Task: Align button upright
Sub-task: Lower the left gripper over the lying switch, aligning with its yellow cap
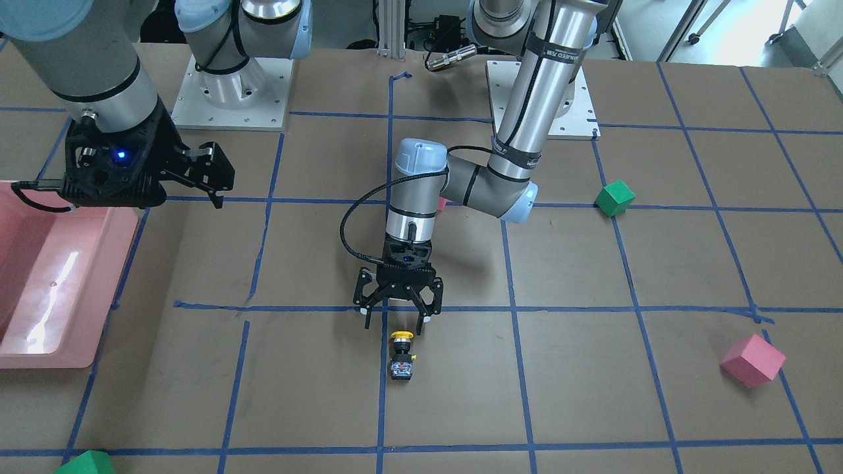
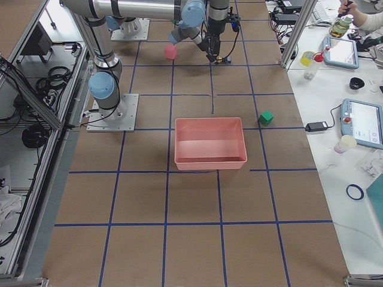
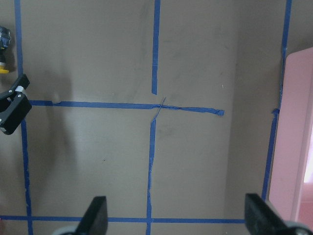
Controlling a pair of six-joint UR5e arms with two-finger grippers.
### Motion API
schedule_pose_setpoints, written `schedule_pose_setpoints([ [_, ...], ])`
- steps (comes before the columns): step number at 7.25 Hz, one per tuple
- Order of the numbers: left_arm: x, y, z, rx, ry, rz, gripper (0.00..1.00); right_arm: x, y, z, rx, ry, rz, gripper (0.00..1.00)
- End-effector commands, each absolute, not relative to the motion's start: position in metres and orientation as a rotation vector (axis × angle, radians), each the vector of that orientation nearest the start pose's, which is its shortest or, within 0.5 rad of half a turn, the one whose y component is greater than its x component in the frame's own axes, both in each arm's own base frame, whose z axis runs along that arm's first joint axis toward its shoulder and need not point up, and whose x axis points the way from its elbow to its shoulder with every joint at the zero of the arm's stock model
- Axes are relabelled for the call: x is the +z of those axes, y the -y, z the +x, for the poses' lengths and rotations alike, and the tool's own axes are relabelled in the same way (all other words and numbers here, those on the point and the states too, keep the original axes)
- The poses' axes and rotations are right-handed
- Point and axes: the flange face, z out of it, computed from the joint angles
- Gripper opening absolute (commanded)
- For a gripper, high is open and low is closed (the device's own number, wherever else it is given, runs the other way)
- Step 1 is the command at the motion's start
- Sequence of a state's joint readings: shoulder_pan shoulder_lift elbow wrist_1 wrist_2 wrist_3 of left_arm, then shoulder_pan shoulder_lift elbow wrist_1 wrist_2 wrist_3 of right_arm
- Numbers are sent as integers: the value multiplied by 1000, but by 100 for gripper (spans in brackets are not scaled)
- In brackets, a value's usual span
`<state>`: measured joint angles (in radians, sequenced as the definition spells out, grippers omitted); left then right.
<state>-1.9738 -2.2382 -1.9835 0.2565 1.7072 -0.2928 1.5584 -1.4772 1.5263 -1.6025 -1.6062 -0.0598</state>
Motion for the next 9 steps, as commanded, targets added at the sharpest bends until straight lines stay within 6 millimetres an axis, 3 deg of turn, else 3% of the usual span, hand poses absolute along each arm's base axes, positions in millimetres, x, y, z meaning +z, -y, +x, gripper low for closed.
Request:
schedule_pose_setpoints([
  [1,138,497,-341,-1194,-2995,196,93,465,531,123,29,-3177,-74,100],
  [4,136,495,-340,-1228,-2966,252,90,464,530,124,33,-3175,-71,100],
  [6,131,481,-332,-1252,-2965,243,88,464,530,124,34,-3175,-71,100],
  [9,132,489,-325,-1259,-2961,233,86,464,531,124,31,-3175,-71,100],
])
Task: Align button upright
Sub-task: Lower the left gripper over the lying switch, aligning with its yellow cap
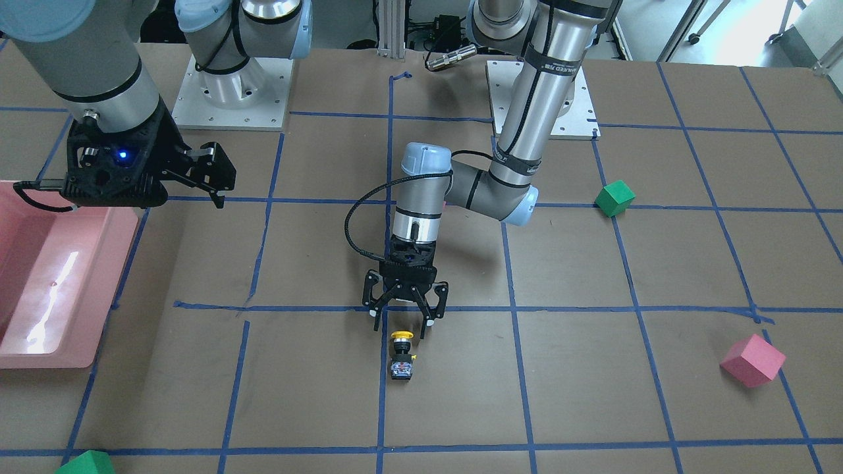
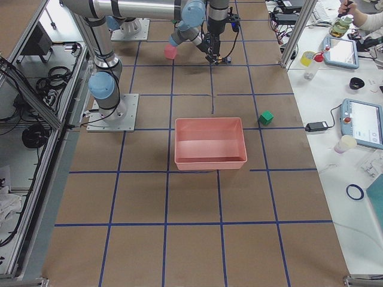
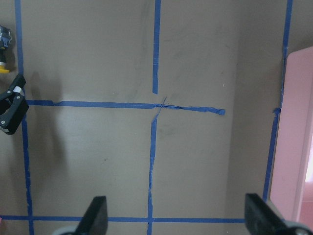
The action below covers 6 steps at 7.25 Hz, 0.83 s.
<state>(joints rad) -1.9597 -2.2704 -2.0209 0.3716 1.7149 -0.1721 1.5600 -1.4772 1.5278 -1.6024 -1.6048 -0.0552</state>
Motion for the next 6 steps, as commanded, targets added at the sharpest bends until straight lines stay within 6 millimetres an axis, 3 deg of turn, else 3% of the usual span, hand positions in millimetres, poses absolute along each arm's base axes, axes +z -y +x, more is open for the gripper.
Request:
schedule_pose_setpoints([
  [1,133,490,-325,-1258,-2960,235,83,464,531,124,31,-3174,-71,100],
  [2,131,489,-325,-1254,-2959,237,77,464,530,124,34,-3178,-69,100],
  [3,131,489,-324,-1249,-2956,237,65,464,530,125,31,-3171,-71,100],
  [4,130,489,-324,-1242,-2955,236,39,464,531,124,31,-3172,-69,100],
  [5,130,488,-324,-1239,-2956,236,21,464,530,125,31,-3174,-71,100],
  [6,129,488,-324,-1235,-2955,235,11,464,531,124,31,-3175,-69,100],
])
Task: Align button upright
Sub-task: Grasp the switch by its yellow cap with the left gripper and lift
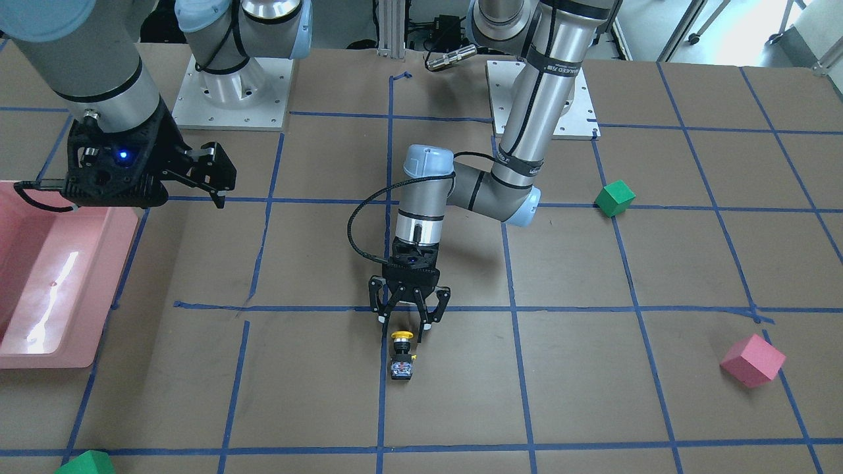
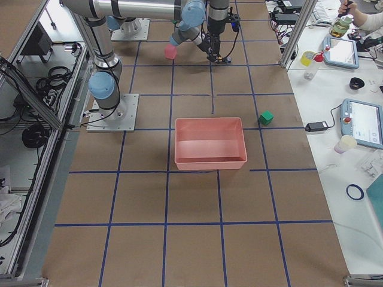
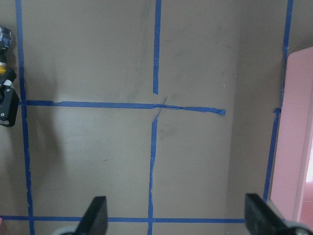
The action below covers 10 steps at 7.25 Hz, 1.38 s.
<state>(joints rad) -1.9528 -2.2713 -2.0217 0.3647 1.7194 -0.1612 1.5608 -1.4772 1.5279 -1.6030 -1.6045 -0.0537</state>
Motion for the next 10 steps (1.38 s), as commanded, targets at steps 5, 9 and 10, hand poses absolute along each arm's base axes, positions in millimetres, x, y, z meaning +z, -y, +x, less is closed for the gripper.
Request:
schedule_pose_setpoints([
  [5,173,508,-332,-1301,-2953,213,8,464,531,124,31,-3175,-69,100],
  [9,255,563,-326,-649,-3062,215,10,464,530,124,33,-3177,-59,100],
  [10,285,575,-313,-515,-3115,185,10,464,531,124,31,-3177,-59,100],
])
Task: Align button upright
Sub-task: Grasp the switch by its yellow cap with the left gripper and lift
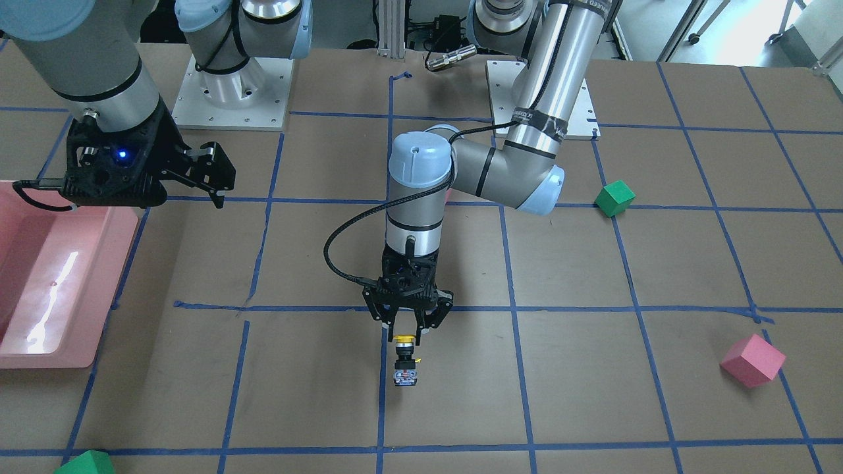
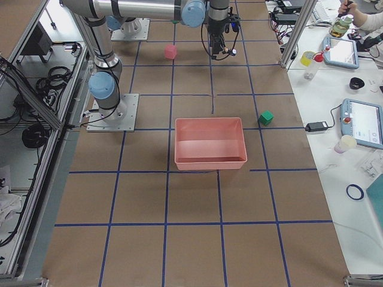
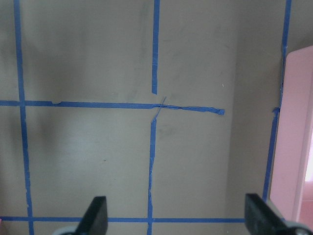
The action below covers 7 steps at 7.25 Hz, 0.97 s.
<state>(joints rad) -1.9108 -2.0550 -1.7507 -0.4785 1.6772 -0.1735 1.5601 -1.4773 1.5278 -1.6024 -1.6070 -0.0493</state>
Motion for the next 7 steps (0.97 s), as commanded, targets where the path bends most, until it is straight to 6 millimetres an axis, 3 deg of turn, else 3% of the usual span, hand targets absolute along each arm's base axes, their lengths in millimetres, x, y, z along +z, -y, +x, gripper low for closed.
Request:
schedule_pose_setpoints([
  [1,313,583,-307,-382,-3163,157,10,464,530,124,33,-3179,-59,100],
  [2,329,590,-290,-166,-3173,94,10,464,530,124,38,-3180,-57,100],
  [4,344,612,-276,4,-3185,32,9,465,530,124,36,-3180,-57,100],
  [5,343,625,-262,99,-3182,-16,9,464,530,124,36,-3179,-57,100],
  [7,325,637,-261,352,-3208,-126,10,464,530,123,39,-3186,-57,100],
])
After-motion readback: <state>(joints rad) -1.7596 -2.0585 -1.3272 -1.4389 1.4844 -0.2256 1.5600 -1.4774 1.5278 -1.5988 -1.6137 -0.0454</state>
